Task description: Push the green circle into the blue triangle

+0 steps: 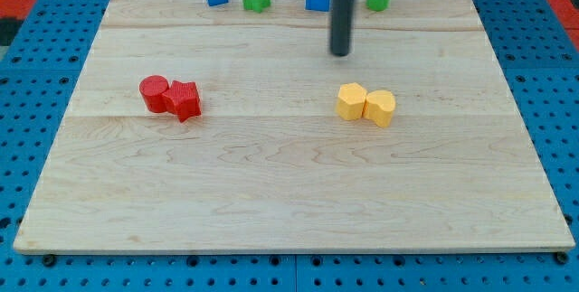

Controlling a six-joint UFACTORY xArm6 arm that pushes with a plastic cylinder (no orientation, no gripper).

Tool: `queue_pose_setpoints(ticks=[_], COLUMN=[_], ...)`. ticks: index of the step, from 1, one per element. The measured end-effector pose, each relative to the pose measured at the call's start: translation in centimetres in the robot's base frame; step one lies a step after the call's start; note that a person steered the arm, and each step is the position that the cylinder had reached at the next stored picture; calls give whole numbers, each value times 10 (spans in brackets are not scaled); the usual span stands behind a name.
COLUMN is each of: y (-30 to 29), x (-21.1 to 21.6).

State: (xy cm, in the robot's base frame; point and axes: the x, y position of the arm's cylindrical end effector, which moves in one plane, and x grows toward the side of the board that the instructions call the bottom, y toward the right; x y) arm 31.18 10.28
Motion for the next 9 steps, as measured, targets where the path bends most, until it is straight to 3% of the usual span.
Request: queue_pose_setpoints(ticks=[2, 3, 4, 6, 9], y=[180, 195, 194, 76, 42], x=[-46, -111, -121, -115, -120])
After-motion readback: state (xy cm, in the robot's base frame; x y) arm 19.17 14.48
